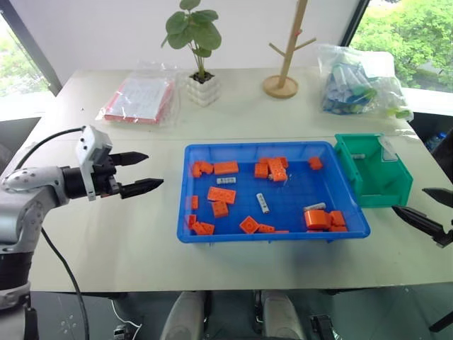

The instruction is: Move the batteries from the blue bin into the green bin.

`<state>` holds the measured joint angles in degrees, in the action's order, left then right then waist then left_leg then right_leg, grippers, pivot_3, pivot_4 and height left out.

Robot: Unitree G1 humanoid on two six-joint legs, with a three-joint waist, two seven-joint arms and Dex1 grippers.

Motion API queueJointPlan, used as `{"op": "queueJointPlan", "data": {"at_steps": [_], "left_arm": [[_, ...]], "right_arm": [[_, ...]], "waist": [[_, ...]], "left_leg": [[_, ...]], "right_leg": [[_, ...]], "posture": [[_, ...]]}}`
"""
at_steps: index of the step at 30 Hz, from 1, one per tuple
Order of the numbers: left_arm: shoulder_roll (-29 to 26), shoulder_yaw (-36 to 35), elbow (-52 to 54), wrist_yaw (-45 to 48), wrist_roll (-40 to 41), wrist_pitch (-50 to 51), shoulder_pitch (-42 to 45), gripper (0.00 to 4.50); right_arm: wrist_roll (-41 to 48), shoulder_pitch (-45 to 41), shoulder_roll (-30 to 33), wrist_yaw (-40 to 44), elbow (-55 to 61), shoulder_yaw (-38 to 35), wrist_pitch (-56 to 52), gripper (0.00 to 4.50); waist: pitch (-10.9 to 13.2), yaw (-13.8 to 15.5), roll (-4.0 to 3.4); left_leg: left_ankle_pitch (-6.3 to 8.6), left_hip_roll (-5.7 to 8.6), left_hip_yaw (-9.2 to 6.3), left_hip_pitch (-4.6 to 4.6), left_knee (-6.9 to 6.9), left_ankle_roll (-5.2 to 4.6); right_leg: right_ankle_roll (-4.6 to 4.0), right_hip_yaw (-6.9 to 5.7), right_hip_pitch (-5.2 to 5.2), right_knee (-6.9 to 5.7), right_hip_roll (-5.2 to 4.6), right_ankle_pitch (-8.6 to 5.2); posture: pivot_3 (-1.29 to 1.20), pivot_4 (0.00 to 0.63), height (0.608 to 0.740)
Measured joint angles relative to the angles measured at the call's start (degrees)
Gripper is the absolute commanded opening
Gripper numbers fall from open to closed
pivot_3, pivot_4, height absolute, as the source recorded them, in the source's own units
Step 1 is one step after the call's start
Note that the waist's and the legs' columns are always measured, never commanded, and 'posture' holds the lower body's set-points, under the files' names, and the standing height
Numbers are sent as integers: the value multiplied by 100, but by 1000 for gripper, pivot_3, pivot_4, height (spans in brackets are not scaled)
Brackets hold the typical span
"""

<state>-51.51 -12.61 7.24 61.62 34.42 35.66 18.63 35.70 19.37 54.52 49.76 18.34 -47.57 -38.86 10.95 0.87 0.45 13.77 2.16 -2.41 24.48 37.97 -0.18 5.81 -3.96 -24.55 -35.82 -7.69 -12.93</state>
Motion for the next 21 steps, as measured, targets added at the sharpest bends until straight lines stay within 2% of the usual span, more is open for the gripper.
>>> {"op": "queueJointPlan", "data": {"at_steps": [21], "left_arm": [[59, 46, 81, -133, -16, -25, 169, 4500]], "right_arm": [[-191, -163, -88, -35, -24, 38, -60, 4464]], "waist": [[0, -1, 0]], "left_leg": [[-1, 1, 6, -2, 1, -1]], "right_leg": [[-4, 0, 0, -3, 5, 4]], "posture": [[0, 150, 692]]}}
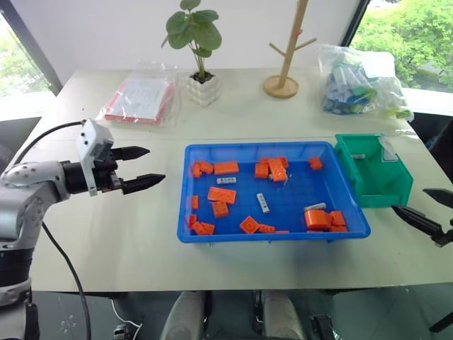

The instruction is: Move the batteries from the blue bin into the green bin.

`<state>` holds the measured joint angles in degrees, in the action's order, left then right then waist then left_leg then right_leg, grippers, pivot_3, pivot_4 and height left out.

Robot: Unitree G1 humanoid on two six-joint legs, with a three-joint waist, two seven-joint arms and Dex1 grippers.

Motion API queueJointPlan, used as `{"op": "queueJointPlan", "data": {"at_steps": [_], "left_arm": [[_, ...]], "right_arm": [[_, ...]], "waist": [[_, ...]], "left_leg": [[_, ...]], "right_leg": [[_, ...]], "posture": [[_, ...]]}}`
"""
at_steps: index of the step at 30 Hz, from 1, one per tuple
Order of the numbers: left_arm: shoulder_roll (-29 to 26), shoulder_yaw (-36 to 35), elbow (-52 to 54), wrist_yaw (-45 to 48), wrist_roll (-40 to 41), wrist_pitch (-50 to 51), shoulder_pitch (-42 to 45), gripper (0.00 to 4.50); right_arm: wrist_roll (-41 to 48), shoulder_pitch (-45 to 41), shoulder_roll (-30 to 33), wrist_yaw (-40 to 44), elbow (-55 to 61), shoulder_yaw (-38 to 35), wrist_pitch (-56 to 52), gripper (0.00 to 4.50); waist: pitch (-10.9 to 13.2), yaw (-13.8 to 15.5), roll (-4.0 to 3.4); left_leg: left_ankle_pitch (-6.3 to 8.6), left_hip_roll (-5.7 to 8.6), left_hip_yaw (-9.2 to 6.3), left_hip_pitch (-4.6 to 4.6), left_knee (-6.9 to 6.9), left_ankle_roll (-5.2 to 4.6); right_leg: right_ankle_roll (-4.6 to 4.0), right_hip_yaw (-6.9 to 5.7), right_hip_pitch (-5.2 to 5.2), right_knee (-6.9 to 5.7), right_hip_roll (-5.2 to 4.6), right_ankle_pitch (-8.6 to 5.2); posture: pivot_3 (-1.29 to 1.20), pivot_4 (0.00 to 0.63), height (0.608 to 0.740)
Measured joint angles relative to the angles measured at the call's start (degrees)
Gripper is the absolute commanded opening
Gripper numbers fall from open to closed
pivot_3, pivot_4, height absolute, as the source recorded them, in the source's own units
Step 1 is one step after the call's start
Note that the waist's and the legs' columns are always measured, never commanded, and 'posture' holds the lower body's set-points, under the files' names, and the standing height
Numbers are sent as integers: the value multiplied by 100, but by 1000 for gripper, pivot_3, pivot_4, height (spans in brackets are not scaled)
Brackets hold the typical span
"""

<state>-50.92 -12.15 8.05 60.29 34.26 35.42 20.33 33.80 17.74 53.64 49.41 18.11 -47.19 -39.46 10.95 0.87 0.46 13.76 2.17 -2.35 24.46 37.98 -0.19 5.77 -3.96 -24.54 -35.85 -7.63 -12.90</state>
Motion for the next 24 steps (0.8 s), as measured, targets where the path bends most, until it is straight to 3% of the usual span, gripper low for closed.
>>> {"op": "queueJointPlan", "data": {"at_steps": [7, 13, 18, 24], "left_arm": [[76, -43, 309, -43, 125, 36, -195, 4500], [-122, -23, 377, 341, 275, 131, -149, 4500], [-174, 90, 531, 460, 296, 179, -19, 4500], [-183, 88, 946, 380, 518, 351, -22, 4500]], "right_arm": [[-42, -986, 522, 107, -213, 519, 12, 4464], [-121, -3327, 678, 298, -417, 2684, 116, 4464], [-694, -5119, -234, 472, -997, 4579, 256, 4464], [-1757, -6111, -1367, 731, -2320, 6087, 1073, 4464]], "waist": [[2, -21, 4], [7, -27, 3], [22, -27, 28], [25, -15, 33]], "left_leg": [[0, -3, 14, -9, 0, 0], [0, -4, 23, -6, 4, -1], [-1, -1, 27, 4, 5, -1], [-1, 4, 29, 6, 4, -1]], "right_leg": [[-5, 5, -2, -13, -1, 3], [-9, 6, -12, -17, -3, 5], [-11, 9, -23, -18, -4, 10], [6, 9, -25, -22, -2, 18]], "posture": [[0, 150, 692], [0, 150, 692], [0, 150, 692], [0, 150, 692]]}}
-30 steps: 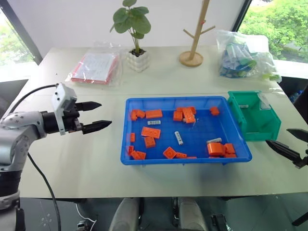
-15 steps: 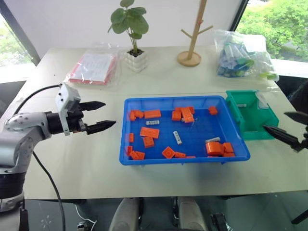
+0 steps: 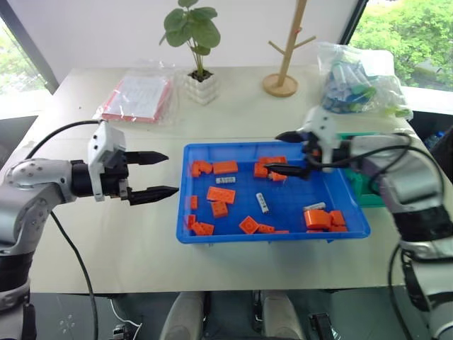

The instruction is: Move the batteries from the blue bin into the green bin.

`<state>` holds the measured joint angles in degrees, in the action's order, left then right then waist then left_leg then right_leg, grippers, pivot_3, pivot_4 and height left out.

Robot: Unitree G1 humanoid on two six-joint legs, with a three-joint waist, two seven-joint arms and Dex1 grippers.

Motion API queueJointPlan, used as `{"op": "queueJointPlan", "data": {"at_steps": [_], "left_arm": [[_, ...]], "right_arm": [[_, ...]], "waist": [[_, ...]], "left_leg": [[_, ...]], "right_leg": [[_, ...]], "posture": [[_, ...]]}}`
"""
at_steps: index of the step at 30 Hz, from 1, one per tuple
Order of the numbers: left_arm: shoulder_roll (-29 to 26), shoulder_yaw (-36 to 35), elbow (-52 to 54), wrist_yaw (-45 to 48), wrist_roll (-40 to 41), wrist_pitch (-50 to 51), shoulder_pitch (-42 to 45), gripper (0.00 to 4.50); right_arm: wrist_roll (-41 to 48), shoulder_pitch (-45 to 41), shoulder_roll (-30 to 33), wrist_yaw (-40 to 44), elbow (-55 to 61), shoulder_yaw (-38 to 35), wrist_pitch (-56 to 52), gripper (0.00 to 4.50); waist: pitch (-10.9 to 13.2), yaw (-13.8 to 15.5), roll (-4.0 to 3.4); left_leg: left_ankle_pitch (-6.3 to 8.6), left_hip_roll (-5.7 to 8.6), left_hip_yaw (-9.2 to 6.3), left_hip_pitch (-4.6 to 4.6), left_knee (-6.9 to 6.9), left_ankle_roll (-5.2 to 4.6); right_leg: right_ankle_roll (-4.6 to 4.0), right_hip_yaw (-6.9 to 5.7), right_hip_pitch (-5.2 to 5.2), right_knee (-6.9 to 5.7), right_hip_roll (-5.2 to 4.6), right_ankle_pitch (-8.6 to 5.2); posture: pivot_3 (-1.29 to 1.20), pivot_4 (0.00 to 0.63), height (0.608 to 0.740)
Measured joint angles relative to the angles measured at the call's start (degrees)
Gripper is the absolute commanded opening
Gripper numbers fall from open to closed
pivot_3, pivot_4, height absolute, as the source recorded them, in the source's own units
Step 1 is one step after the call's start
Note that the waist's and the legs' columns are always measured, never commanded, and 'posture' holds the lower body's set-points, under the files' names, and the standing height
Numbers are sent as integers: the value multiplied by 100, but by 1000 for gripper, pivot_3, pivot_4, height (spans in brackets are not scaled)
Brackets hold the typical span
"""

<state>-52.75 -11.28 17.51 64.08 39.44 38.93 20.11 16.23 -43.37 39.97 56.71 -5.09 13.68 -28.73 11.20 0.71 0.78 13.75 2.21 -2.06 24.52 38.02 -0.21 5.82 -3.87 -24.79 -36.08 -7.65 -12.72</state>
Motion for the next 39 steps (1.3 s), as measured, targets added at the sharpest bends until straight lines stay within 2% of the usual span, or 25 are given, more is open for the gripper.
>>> {"op": "queueJointPlan", "data": {"at_steps": [4, 8, 16, 24, 28, 35, 37, 39], "left_arm": [[-8, -132, 222, -116, 137, 108, -120, 4500], [-32, -187, 447, -187, 259, 212, -307, 4500], [-98, -360, 629, -348, 427, 309, -430, 4500], [-120, -368, 627, -463, 512, 335, -400, 4500], [-143, -367, 624, -435, 528, 333, -400, 4500], [-172, -363, 562, -417, 529, 323, -281, 4500], [-172, -363, 554, -417, 529, 322, -243, 4500], [-172, -360, 545, -417, 528, 320, -242, 4500]], "right_arm": [[-694, -327, -615, 105, -1148, 518, 847, 4464], [-1149, -513, -1104, 87, -2139, 700, 1510, 4464], [-1495, -851, -1787, 6, -2686, 703, 2065, 4464], [-1629, -742, -1873, -7, -2547, 697, 2196, 4464], [-1867, -460, -1872, -62, -2493, 763, 2504, 4464], [-2179, -446, -1877, -231, -2679, 804, 3112, 4464], [-2180, -446, -1884, -222, -2697, 798, 3147, 3955], [-2179, -445, -1890, -170, -2697, 799, 3147, 3140]], "waist": [[2, -37, 4], [4, -74, 3], [4, -173, 3], [4, -158, 3], [4, -169, 3], [4, -172, 3], [4, -173, 3], [4, -173, 3]], "left_leg": [[-2, 0, 5, -7, 4, 1], [-5, -1, 5, -10, 3, 7], [-7, -3, 3, -12, 0, 11], [-8, 0, 4, -12, 0, 13], [-9, -1, 5, -12, 0, 14], [-10, -1, 6, -14, 0, 17], [-10, -1, 6, -14, 0, 17], [-10, -1, 6, -14, 0, 17]], "right_leg": [[7, 6, 1, -8, 4, 5], [8, 9, -2, -15, 8, 6], [10, 12, -7, -25, 12, 7], [10, 16, -8, -26, 11, 7], [10, 16, -9, -28, 12, 7], [10, 19, -10, -29, 13, 7], [10, 19, -9, -29, 13, 7], [10, 20, -9, -29, 13, 7]], "posture": [[0, 150, 692], [0, 150, 692], [0, 150, 692], [0, 150, 692], [0, 150, 692], [0, 150, 692], [0, 150, 692], [0, 150, 692]]}}
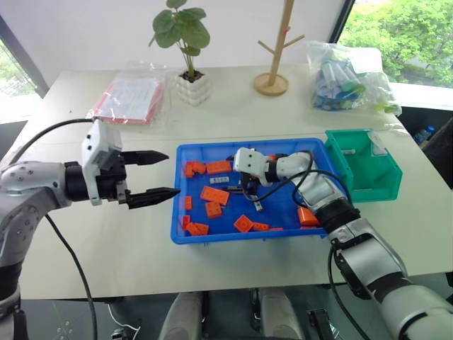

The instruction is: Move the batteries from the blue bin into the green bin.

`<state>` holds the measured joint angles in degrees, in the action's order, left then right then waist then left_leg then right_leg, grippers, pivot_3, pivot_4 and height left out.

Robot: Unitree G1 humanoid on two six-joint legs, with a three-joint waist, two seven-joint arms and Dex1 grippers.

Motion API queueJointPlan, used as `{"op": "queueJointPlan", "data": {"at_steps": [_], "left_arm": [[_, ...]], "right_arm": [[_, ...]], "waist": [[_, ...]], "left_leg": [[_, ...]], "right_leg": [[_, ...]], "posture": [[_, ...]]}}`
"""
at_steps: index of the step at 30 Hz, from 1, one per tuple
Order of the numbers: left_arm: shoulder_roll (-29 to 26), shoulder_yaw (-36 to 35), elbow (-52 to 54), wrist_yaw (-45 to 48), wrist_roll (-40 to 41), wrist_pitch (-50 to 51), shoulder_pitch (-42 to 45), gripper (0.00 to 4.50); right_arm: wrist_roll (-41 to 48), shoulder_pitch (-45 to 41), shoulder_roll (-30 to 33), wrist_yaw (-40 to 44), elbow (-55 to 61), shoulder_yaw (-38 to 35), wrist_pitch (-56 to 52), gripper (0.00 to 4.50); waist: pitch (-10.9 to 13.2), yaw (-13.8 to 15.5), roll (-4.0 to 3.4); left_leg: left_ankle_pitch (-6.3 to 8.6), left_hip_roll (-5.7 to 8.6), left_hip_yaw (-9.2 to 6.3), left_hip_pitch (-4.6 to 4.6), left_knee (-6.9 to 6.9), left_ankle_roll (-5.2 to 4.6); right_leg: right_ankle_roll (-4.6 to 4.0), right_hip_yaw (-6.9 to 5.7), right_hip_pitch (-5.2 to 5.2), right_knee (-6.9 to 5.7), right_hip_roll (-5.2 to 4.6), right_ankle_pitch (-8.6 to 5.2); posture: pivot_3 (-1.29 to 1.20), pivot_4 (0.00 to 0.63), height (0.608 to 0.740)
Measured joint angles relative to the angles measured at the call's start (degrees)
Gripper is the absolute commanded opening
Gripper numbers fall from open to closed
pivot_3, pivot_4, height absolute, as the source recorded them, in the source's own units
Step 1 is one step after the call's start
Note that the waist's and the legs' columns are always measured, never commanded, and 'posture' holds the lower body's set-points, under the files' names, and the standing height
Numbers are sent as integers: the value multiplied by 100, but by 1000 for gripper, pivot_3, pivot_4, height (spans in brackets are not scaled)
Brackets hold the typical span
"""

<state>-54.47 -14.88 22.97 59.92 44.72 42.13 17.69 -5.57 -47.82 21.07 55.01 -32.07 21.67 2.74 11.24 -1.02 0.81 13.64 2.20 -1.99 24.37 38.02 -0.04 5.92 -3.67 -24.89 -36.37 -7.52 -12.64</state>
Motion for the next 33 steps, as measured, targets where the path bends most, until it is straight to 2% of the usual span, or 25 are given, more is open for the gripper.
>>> {"op": "queueJointPlan", "data": {"at_steps": [3, 4, 6, 18, 20, 22, 24, 33], "left_arm": [[0, 2, -44, -2, -3, -14, 0, 4500], [0, 3, -45, -5, -3, -19, 0, 4500], [0, 4, -48, -10, -6, -23, 1, 4500], [1, 43, -196, -5, -54, -116, 66, 4500], [1, 71, -211, 8, -66, -137, 92, 4500], [1, 88, -239, 30, -97, -162, 118, 4500], [1, 108, -281, 48, -127, -176, 126, 4500], [54, 255, -351, 86, -163, -253, 293, 4500]], "right_arm": [[6, 22, -5, 111, 53, 0, -12, 1638], [8, 52, -8, 164, 98, 1, -15, 943], [26, 70, -23, 207, 154, -6, -17, 56], [41, 92, -27, 503, 331, -8, -380, 56], [120, 92, -31, 533, 399, -16, -552, 572], [152, 92, -33, 547, 495, -18, -653, 1347], [157, 91, -34, 529, 563, -19, -687, 2357], [139, 88, -127, 293, 474, -22, -738, 2357]], "waist": [[0, 0, 0], [0, 0, 0], [0, 1, 0], [-1, 3, 1], [0, 3, 1], [0, 3, 1], [0, 3, 1], [0, 4, 1]], "left_leg": [[0, 0, -1, 0, 0, 0], [0, 0, 0, 0, 0, 0], [0, 0, 0, 0, 0, 0], [0, -1, 0, -2, 0, 0], [0, -1, -1, -2, 0, 0], [0, -1, 0, -2, 0, 0], [0, -1, 0, -2, 0, 0], [0, -1, 0, -2, 0, 0]], "right_leg": [[0, 0, 0, -1, 1, 0], [0, 0, 0, -1, 1, 0], [0, 1, 0, -1, 1, 0], [0, 2, 1, -2, 2, 0], [0, 3, 1, -2, 3, 0], [0, 3, 0, -2, 3, 0], [0, 3, 0, -2, 3, 0], [0, 4, 0, -3, 4, 0]], "posture": [[0, 150, 692], [0, 150, 692], [0, 150, 692], [0, 150, 692], [0, 150, 692], [0, 150, 692], [0, 150, 692], [0, 150, 692]]}}
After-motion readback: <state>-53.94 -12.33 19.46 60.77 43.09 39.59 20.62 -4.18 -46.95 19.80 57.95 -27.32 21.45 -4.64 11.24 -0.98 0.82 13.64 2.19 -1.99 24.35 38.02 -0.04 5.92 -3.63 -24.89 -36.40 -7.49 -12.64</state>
